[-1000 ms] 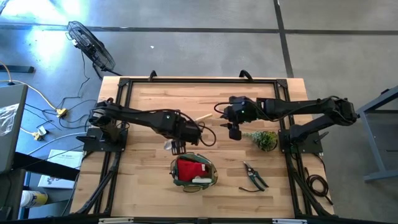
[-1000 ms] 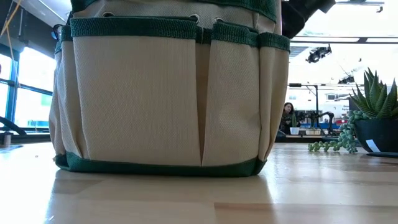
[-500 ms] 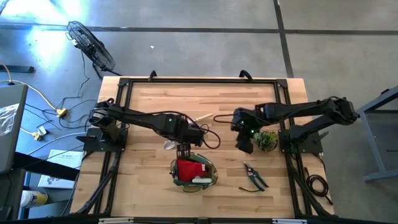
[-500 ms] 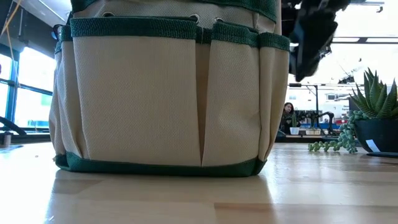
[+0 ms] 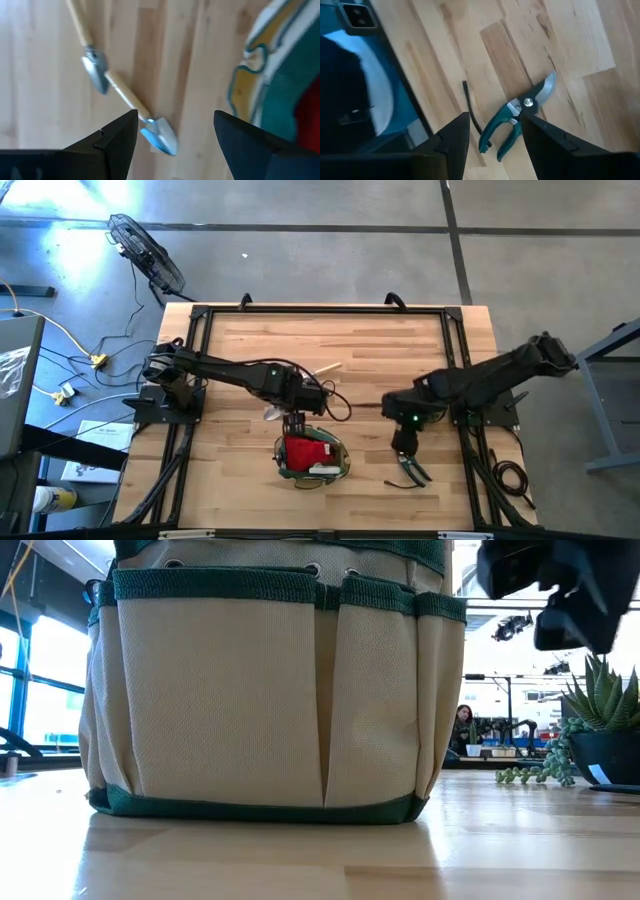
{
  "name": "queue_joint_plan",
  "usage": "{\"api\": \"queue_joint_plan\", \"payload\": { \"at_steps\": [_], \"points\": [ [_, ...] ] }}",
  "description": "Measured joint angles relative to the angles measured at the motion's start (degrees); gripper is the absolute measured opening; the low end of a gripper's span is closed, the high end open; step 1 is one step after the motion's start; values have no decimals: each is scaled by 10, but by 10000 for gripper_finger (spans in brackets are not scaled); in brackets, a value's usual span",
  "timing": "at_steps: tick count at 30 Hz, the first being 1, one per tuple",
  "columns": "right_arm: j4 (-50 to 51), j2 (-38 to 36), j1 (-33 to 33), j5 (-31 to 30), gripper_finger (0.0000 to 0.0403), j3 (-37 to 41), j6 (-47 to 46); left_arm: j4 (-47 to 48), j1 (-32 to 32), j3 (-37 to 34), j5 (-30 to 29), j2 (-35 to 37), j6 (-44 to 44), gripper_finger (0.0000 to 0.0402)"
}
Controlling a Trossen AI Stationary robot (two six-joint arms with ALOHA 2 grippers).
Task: Pick & Place Garden tools in Gardening bag
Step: Put the green shear scissors into the gardening bag
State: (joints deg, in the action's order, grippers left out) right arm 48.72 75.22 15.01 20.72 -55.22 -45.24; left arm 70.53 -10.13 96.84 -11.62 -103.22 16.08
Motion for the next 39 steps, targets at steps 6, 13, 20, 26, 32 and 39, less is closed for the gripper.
{"api": "queue_joint_plan", "payload": {
  "at_steps": [6,13,20,26,32,39],
  "points": [
    [0,0,68,-83,169,0,-66,17,-5,0,66,0,94,251],
    [-1,0,144,-194,169,0,-123,85,-52,2,58,0,236,251],
    [-5,4,216,-298,169,0,-189,194,-121,53,60,0,403,251],
    [-11,27,261,-286,169,0,-241,197,-214,81,51,25,500,251],
    [-11,78,290,-276,169,0,-242,195,-312,75,-15,31,561,251],
    [-9,144,288,-227,169,0,-262,186,-370,65,-131,30,658,251]
  ]
}}
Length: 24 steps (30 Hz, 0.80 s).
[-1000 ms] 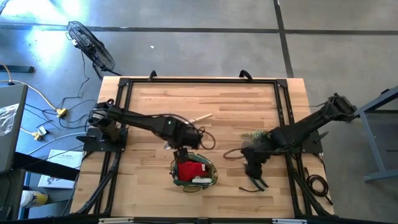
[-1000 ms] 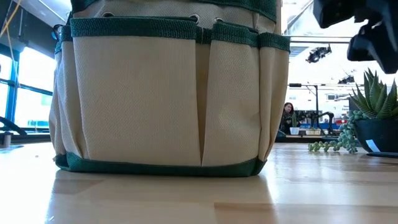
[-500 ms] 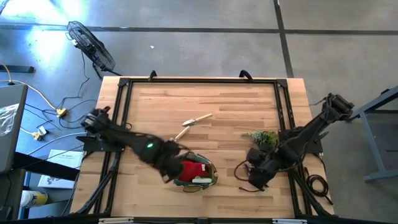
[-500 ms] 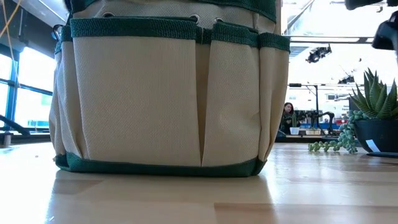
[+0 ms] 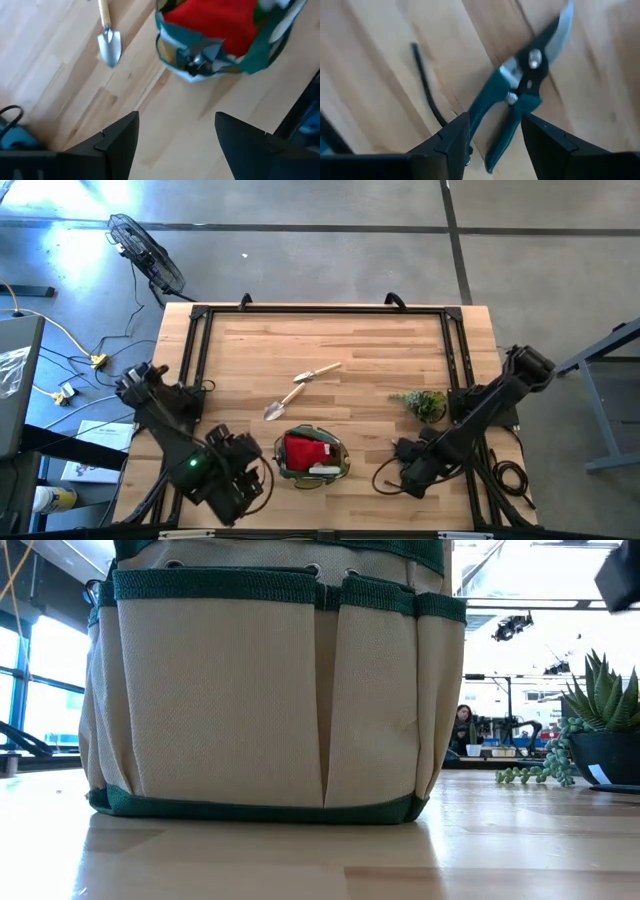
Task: Pick & Place Garden tools in Gardening bag
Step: Put the green shear scissors into the gardening bag
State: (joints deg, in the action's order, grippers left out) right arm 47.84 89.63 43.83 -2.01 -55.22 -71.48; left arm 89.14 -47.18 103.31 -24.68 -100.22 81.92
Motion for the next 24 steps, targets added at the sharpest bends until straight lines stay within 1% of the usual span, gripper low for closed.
{"api": "queue_joint_plan", "payload": {
  "at_steps": [3,7,10,15,20,24],
  "points": [
    [9,24,0,31,169,0,-43,-36,-13,0,-26,0,14,251],
    [-4,48,0,55,169,0,-53,-87,-25,0,-34,0,-4,251],
    [-23,52,0,60,169,0,-52,-106,-29,0,-35,-4,-18,251],
    [-49,52,-1,69,169,0,-51,-106,-27,0,-43,-16,-48,251],
    [-45,52,-1,55,169,0,-51,-106,-27,0,-62,-36,-80,251],
    [-44,52,-1,50,169,0,-52,-109,-27,0,-53,-49,-82,251]
  ]
}}
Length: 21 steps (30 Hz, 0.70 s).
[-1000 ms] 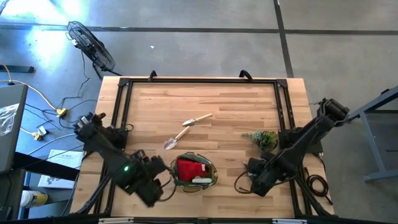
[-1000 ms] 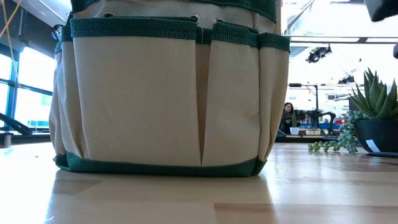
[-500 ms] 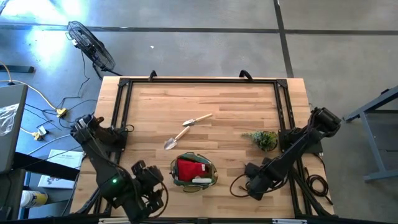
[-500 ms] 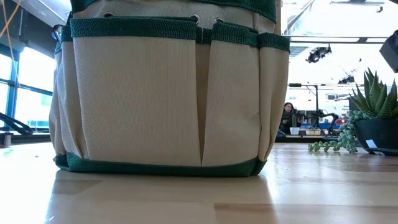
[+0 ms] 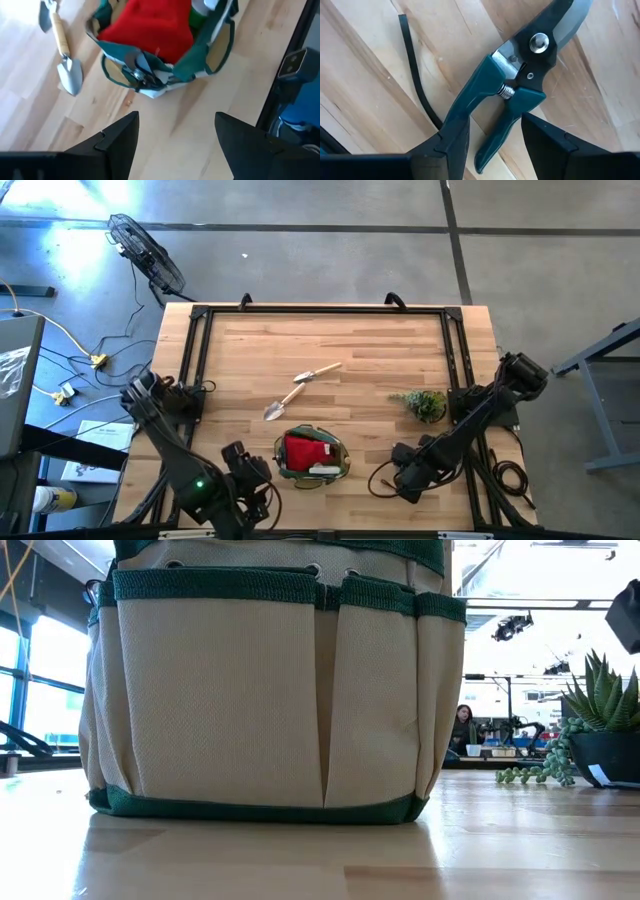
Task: Pick & Place Garden tools in Gardening bag
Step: Put the green shear scissors into the gardening bag
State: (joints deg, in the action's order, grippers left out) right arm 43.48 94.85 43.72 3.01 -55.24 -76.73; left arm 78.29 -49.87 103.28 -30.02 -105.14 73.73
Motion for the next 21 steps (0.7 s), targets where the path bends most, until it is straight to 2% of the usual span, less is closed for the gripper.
{"api": "queue_joint_plan", "payload": {
  "at_steps": [7,15,21],
  "points": [
    [4,0,0,-1,169,0,-12,-15,0,0,33,-8,0,251],
    [60,0,0,-1,169,0,-32,-19,0,0,35,-10,0,251],
    [57,0,0,-1,169,0,-32,-19,0,0,35,-10,0,251]
  ]
}}
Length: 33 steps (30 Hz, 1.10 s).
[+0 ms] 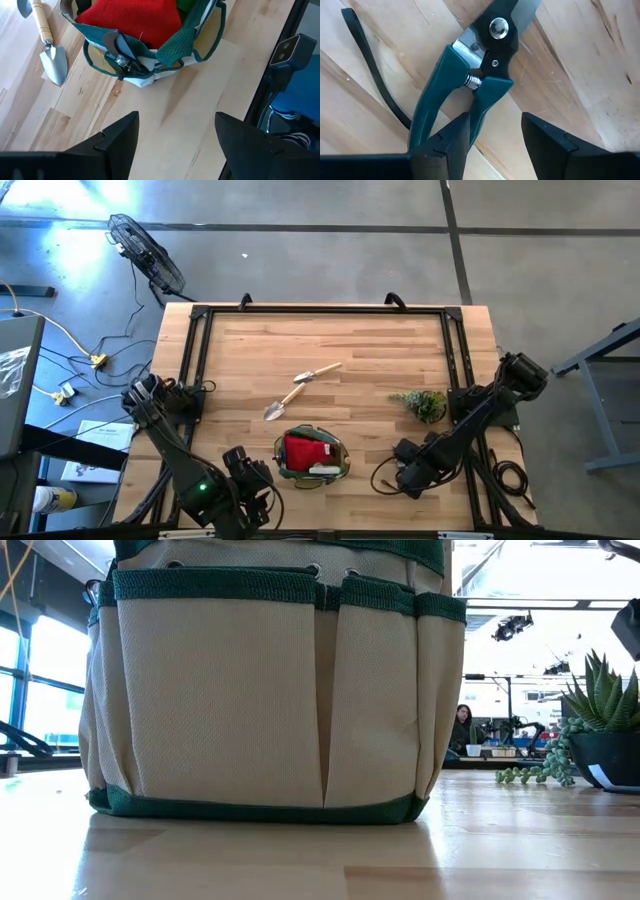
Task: Pick & Place Garden tools in Gardening bag
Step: Put the green shear scissors into the gardening bag
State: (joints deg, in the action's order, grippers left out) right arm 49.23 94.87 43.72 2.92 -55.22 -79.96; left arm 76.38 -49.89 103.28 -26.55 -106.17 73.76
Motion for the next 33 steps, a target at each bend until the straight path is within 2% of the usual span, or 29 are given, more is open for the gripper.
{"api": "queue_joint_plan", "payload": {
  "at_steps": [9,14,26,29,33],
  "points": [
    [-1,6,0,1,169,0,-13,-3,0,0,0,0,0,251],
    [-3,29,0,22,169,-1,-13,-4,0,0,0,0,0,251],
    [-16,55,0,32,167,-1,11,-5,0,0,-11,0,0,251],
    [-18,55,0,32,150,-1,29,-5,0,0,-11,0,0,251],
    [-20,56,-1,31,107,-1,42,-5,0,0,-18,0,0,251]
  ]
}}
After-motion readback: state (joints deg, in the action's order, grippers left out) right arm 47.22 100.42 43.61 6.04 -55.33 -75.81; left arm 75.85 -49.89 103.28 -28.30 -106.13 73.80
